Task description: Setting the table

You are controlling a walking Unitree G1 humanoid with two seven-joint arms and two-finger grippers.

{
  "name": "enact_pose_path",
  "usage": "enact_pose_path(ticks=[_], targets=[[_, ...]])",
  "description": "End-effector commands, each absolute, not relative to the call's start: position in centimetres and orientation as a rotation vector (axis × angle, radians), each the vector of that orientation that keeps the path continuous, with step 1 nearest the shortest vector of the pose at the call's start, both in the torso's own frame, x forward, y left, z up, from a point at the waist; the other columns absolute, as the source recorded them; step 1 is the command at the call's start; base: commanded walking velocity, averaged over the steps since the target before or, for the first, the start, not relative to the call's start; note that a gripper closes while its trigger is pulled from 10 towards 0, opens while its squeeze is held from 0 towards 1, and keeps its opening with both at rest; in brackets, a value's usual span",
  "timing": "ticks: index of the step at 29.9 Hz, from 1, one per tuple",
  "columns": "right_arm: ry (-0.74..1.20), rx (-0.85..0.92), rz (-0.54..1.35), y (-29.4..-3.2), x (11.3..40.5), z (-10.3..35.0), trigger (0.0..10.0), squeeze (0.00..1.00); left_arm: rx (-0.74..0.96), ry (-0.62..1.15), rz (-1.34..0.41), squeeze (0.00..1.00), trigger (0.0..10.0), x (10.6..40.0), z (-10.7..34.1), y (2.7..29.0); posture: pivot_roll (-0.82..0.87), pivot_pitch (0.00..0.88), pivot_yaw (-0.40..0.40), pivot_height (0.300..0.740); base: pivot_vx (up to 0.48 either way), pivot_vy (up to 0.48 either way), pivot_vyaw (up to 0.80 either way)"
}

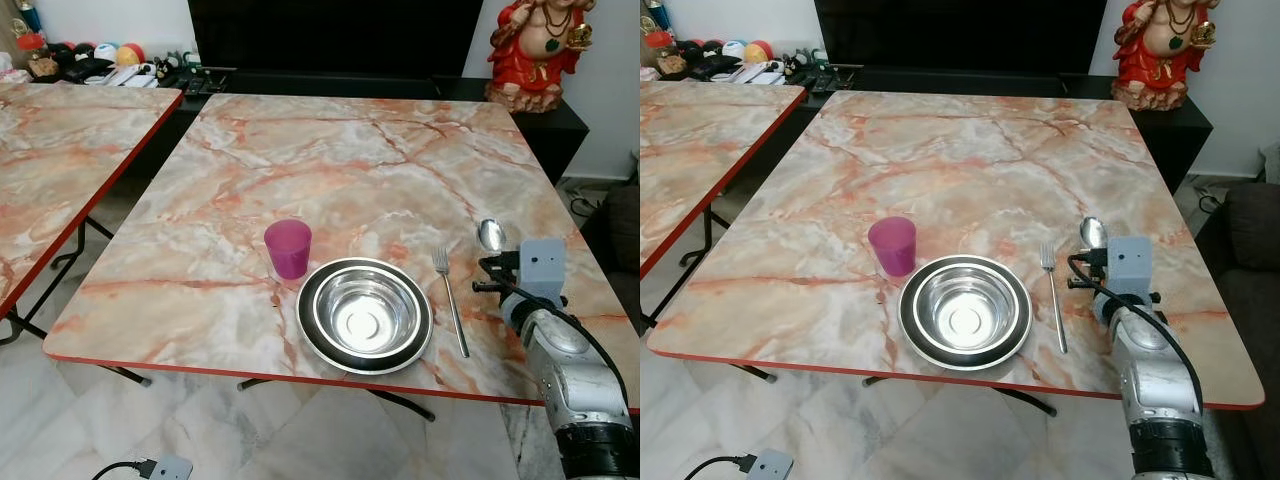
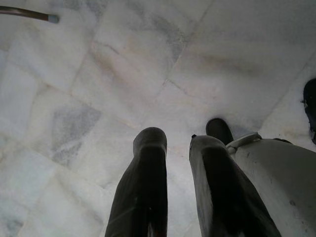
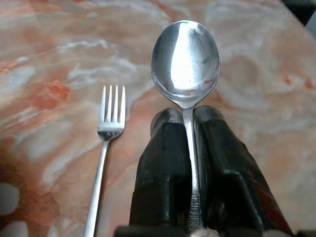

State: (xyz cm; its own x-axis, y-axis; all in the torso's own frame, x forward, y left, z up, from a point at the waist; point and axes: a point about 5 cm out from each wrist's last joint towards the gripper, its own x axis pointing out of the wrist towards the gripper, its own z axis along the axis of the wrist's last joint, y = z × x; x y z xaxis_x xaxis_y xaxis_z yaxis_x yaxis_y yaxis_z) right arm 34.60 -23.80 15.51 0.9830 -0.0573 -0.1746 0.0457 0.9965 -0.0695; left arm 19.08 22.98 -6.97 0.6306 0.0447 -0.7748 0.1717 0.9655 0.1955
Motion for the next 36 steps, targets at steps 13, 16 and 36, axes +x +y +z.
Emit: enact_pose_path(ticks=[13, 16, 36], targets=[[0.273, 0.028, -0.005, -23.4, 34.3, 13.2, 10.0, 0.00, 0.254, 0.941, -0.088, 0.00, 10.0, 18.1, -7.5, 22.9, -0.04, 0.145, 0.027, 0.740, 0.000, 0.000, 0.00], [0.274, 0.038, 0.003, -23.1, 34.4, 13.1, 10.0, 0.00, 0.253, 0.940, -0.088, 0.00, 10.0, 18.1, -7.5, 22.9, -0.04, 0.145, 0.027, 0.740, 0.000, 0.000, 0.00], [0.321, 0.042, -0.002, -22.9, 34.1, 11.9, 10.0, 0.00, 0.251, 0.943, -0.097, 0.00, 10.0, 18.1, -7.5, 22.9, -0.04, 0.154, 0.030, 0.740, 0.000, 0.000, 0.00]])
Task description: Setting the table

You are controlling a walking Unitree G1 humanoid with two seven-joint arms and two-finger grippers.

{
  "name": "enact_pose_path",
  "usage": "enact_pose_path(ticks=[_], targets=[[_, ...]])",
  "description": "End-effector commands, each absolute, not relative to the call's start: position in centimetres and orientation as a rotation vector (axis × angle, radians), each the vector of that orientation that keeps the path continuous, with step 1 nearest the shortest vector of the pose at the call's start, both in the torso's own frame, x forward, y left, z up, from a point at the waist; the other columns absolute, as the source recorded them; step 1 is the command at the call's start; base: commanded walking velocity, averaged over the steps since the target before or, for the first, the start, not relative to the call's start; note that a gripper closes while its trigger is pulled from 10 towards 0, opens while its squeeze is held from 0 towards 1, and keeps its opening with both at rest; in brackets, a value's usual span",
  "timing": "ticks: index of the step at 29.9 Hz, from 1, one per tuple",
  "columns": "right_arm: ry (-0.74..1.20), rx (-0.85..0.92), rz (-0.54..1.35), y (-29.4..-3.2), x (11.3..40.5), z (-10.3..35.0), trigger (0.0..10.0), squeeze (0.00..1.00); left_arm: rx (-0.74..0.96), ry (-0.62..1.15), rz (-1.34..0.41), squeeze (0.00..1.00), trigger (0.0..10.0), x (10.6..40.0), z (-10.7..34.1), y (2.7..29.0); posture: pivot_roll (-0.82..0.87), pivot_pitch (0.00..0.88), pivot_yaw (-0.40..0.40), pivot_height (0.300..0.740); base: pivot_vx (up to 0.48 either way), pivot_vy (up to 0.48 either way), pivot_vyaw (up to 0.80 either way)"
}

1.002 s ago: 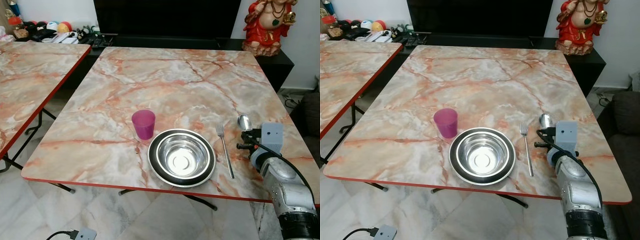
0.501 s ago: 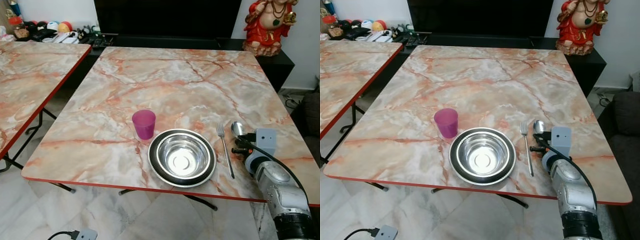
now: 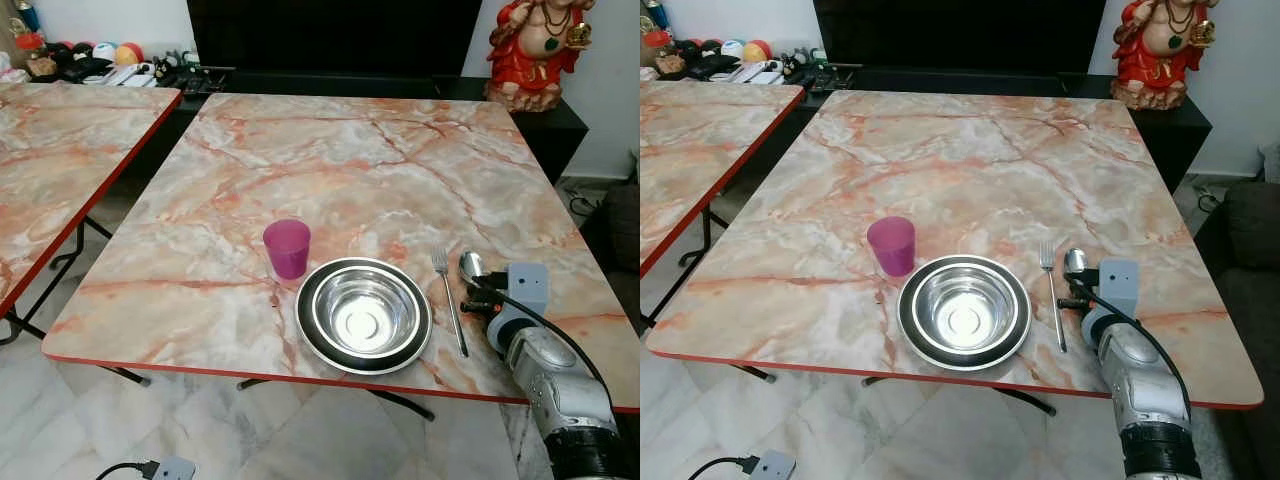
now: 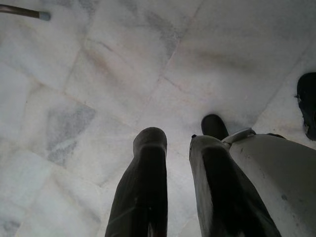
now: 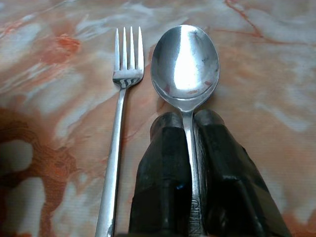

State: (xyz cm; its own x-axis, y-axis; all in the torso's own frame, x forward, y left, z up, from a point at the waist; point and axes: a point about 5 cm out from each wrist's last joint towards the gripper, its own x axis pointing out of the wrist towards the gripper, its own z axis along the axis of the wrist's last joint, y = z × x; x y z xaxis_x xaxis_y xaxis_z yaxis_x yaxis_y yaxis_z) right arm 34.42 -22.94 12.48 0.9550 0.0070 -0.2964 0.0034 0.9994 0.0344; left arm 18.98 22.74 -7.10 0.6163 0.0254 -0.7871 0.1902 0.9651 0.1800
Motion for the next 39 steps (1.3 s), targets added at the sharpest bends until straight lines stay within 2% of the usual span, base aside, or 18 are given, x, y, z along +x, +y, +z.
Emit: enact_pose_path(ticks=[1, 37, 39], targets=[[0.323, 0.042, -0.002, -22.9, 34.1, 11.9, 10.0, 0.00, 0.251, 0.943, -0.097, 0.00, 10.0, 18.1, -7.5, 22.9, -0.04, 0.154, 0.030, 0.740, 0.000, 0.000, 0.00], [0.369, 0.010, 0.006, -22.3, 34.2, 10.7, 10.0, 0.00, 0.244, 0.940, -0.090, 0.00, 10.0, 18.2, -7.5, 22.7, -0.03, 0.176, 0.029, 0.740, 0.000, 0.000, 0.00], [0.372, 0.008, 0.008, -22.2, 34.1, 10.6, 10.0, 0.19, 0.245, 0.940, -0.088, 0.00, 10.0, 18.2, -7.5, 22.8, -0.03, 0.176, 0.029, 0.740, 0.000, 0.000, 0.00]])
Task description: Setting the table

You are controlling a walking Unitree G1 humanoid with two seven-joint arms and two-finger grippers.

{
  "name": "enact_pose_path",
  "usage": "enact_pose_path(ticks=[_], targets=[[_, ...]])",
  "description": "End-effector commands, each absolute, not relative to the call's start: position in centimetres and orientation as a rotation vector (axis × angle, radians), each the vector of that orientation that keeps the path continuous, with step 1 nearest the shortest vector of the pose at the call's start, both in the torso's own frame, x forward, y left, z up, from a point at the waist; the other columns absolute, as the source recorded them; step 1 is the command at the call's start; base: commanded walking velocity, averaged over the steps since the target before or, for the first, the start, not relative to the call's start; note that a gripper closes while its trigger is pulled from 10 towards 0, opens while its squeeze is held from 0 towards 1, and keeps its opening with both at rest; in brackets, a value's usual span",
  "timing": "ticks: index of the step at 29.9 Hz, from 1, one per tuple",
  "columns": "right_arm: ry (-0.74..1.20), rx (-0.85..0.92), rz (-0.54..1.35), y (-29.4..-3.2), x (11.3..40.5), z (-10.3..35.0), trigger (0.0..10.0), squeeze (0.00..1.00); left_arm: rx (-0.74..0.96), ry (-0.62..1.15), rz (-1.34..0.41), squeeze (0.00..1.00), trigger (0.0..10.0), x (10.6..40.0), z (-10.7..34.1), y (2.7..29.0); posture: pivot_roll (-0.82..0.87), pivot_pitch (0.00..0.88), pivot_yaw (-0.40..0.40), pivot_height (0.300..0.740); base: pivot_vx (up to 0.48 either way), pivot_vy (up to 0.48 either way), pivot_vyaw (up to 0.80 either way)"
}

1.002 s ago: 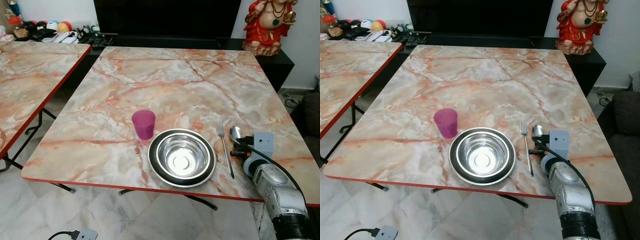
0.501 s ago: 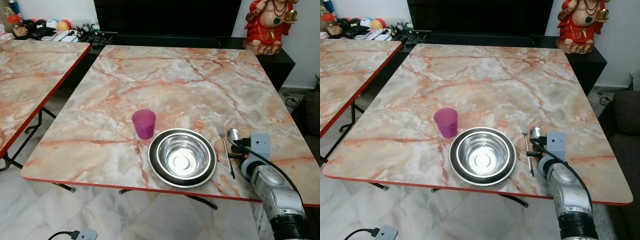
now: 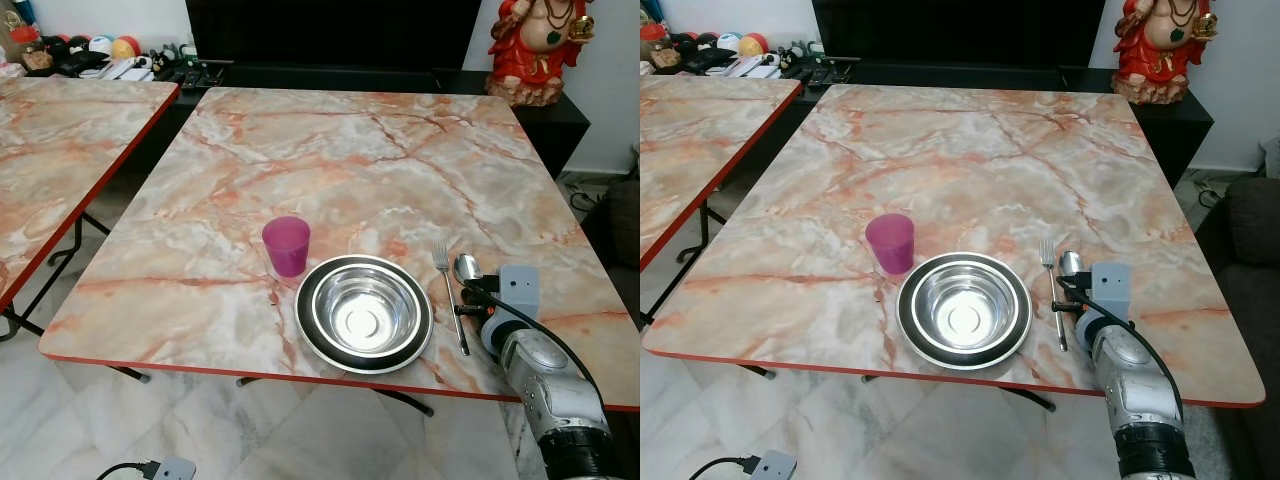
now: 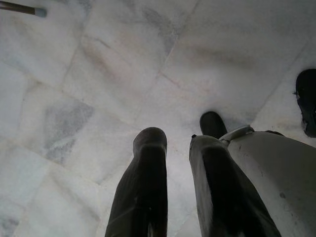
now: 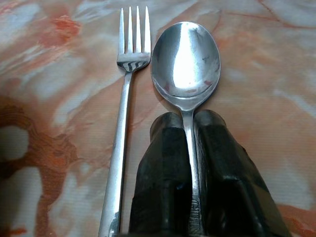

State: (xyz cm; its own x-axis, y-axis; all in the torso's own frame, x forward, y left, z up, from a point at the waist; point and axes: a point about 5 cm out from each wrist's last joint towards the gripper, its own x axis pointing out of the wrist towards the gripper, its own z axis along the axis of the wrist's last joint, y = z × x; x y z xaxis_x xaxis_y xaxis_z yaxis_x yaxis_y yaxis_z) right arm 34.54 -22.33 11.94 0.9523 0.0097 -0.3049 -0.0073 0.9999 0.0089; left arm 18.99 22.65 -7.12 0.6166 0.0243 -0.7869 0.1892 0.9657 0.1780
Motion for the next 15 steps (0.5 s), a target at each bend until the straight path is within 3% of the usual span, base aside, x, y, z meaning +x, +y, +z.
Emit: enact_pose_path(ticks=[1, 8, 10, 11, 15], targets=[[0.372, 0.007, 0.008, -22.20, 34.16, 10.60, 10.0, 0.19, 0.245, 0.940, -0.087, 0.00, 10.0, 18.21, -7.54, 22.77, -0.03, 0.179, 0.030, 0.740, 0.000, 0.000, 0.00], [0.372, 0.000, 0.008, -22.13, 34.21, 10.59, 10.0, 0.16, 0.244, 0.938, -0.084, 0.00, 10.0, 18.27, -7.50, 22.82, -0.03, 0.180, 0.030, 0.740, 0.000, 0.000, 0.00], [0.371, -0.004, 0.008, -22.13, 34.21, 10.61, 10.0, 0.38, 0.245, 0.938, -0.084, 0.00, 10.0, 18.28, -7.49, 22.84, -0.03, 0.181, 0.030, 0.740, 0.000, 0.000, 0.00], [0.371, -0.006, 0.007, -22.14, 34.21, 10.61, 10.0, 0.42, 0.245, 0.938, -0.084, 0.00, 10.0, 18.28, -7.49, 22.85, -0.03, 0.181, 0.030, 0.740, 0.000, 0.000, 0.00], [0.371, -0.008, 0.004, -22.19, 34.21, 10.62, 10.0, 0.40, 0.245, 0.938, -0.084, 0.00, 10.0, 18.28, -7.49, 22.86, -0.03, 0.181, 0.030, 0.740, 0.000, 0.000, 0.00]])
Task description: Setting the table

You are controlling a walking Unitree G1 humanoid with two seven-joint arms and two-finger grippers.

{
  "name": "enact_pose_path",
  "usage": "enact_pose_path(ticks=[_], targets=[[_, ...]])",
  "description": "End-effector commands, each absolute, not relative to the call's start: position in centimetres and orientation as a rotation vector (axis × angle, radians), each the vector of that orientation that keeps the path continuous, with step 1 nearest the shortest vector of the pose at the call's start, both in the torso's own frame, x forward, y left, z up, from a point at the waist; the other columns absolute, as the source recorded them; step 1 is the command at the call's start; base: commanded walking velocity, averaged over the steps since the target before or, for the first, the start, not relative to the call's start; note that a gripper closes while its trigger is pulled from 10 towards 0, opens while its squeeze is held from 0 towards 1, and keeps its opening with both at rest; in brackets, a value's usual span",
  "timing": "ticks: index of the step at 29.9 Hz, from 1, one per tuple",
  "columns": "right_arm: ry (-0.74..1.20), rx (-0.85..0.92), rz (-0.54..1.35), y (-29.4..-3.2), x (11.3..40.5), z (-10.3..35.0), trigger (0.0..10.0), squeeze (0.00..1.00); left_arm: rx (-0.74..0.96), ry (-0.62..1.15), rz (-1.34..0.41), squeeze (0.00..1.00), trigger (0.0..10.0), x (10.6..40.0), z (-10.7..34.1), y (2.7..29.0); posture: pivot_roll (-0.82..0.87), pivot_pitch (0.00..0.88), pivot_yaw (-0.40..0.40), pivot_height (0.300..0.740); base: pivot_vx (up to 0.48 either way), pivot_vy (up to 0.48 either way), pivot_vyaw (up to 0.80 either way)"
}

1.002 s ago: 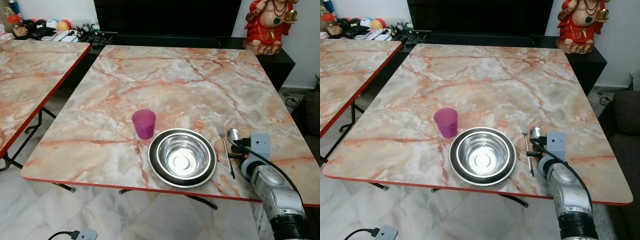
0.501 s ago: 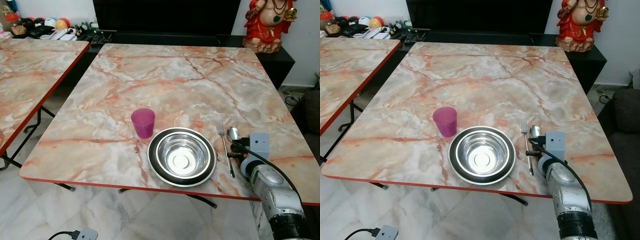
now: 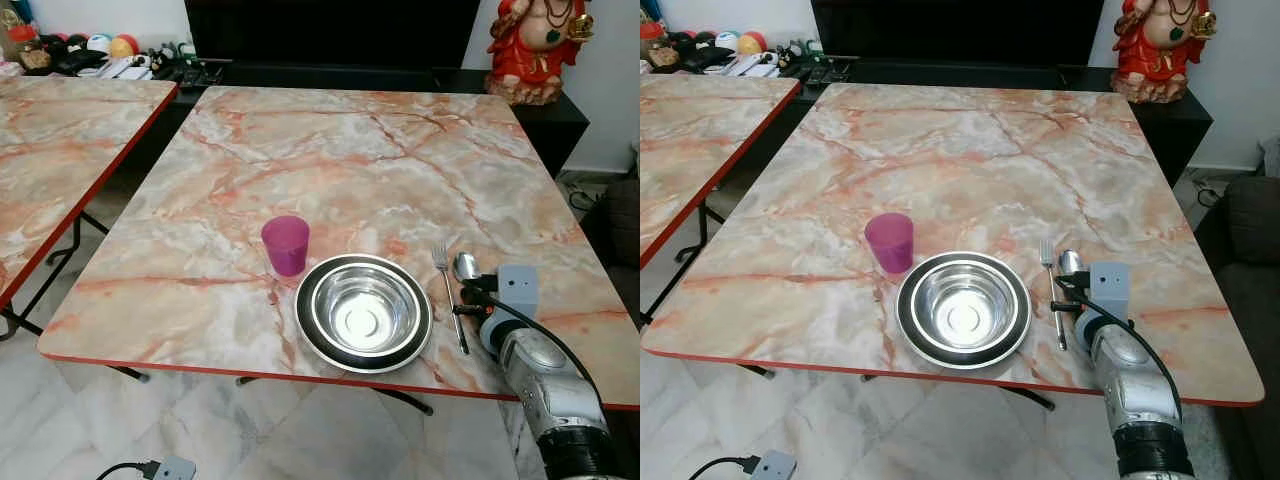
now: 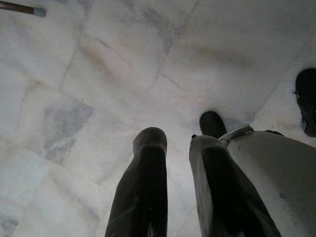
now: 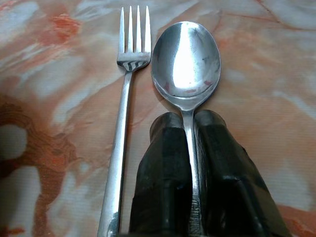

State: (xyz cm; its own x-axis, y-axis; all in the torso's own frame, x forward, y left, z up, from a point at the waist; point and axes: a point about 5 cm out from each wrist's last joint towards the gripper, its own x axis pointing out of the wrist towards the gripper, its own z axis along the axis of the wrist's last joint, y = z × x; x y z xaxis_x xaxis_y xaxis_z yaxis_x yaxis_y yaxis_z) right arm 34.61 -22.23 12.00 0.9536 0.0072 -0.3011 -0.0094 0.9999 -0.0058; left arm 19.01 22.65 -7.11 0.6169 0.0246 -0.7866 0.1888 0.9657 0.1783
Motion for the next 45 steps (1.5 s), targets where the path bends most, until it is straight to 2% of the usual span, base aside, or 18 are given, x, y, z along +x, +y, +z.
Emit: enact_pose_path(ticks=[1, 2, 3, 9, 11, 12, 13, 14, 16, 17, 18, 29, 45], targets=[[0.371, -0.008, 0.005, -22.2, 34.2, 10.6, 10.0, 0.42, 0.245, 0.938, -0.084, 0.00, 10.0, 18.3, -7.5, 22.9, -0.03, 0.182, 0.031, 0.740, 0.000, 0.000, 0.00], [0.372, -0.007, 0.006, -22.2, 34.2, 10.6, 10.0, 0.42, 0.245, 0.938, -0.084, 0.00, 10.0, 18.3, -7.5, 22.9, -0.03, 0.182, 0.031, 0.740, 0.000, 0.000, 0.00], [0.373, -0.007, 0.008, -22.1, 34.2, 10.6, 10.0, 0.57, 0.246, 0.938, -0.085, 0.00, 10.0, 18.3, -7.5, 22.9, -0.03, 0.182, 0.031, 0.740, 0.000, 0.000, 0.00], [0.376, -0.011, 0.005, -22.1, 34.2, 10.5, 10.0, 0.56, 0.246, 0.938, -0.083, 0.00, 10.0, 18.2, -7.5, 22.9, -0.03, 0.182, 0.031, 0.740, 0.000, 0.000, 0.00], [0.375, -0.011, 0.005, -22.1, 34.2, 10.5, 10.0, 0.52, 0.247, 0.939, -0.083, 0.00, 10.0, 18.2, -7.5, 22.9, -0.03, 0.183, 0.030, 0.740, 0.000, 0.000, 0.00], [0.375, -0.012, 0.005, -22.1, 34.2, 10.5, 10.0, 0.45, 0.247, 0.938, -0.082, 0.00, 10.0, 18.2, -7.5, 22.9, -0.03, 0.183, 0.030, 0.740, 0.000, 0.000, 0.00], [0.375, -0.012, 0.005, -22.1, 34.2, 10.5, 10.0, 0.45, 0.248, 0.938, -0.082, 0.00, 10.0, 18.2, -7.5, 22.9, -0.03, 0.183, 0.030, 0.740, 0.000, 0.000, 0.00], [0.375, -0.013, 0.005, -22.1, 34.2, 10.5, 10.0, 0.34, 0.247, 0.938, -0.080, 0.00, 10.0, 18.2, -7.5, 23.0, -0.03, 0.183, 0.030, 0.740, 0.000, 0.000, 0.00], [0.375, -0.014, 0.004, -22.1, 34.2, 10.5, 10.0, 0.33, 0.247, 0.938, -0.079, 0.00, 10.0, 18.2, -7.5, 23.0, -0.03, 0.183, 0.030, 0.740, 0.000, 0.000, 0.00], [0.375, -0.016, 0.002, -22.1, 34.2, 10.5, 10.0, 0.05, 0.247, 0.938, -0.079, 0.00, 10.0, 18.2, -7.5, 23.0, -0.02, 0.182, 0.029, 0.740, 0.000, 0.000, 0.00], [0.375, -0.016, 0.001, -22.1, 34.2, 10.5, 10.0, 0.00, 0.247, 0.938, -0.079, 0.00, 10.0, 18.2, -7.5, 23.0, -0.03, 0.182, 0.029, 0.740, 0.000, 0.000, 0.00], [0.358, -0.020, -0.009, -22.3, 34.4, 10.9, 10.0, 0.00, 0.246, 0.937, -0.078, 0.00, 10.0, 18.3, -7.5, 23.0, -0.02, 0.179, 0.029, 0.740, 0.000, 0.000, 0.00], [0.229, -0.009, -0.039, -22.6, 35.0, 13.4, 10.0, 0.00, 0.244, 0.937, -0.079, 0.00, 10.0, 18.3, -7.5, 22.9, -0.03, 0.177, 0.029, 0.740, 0.000, 0.000, 0.00]])
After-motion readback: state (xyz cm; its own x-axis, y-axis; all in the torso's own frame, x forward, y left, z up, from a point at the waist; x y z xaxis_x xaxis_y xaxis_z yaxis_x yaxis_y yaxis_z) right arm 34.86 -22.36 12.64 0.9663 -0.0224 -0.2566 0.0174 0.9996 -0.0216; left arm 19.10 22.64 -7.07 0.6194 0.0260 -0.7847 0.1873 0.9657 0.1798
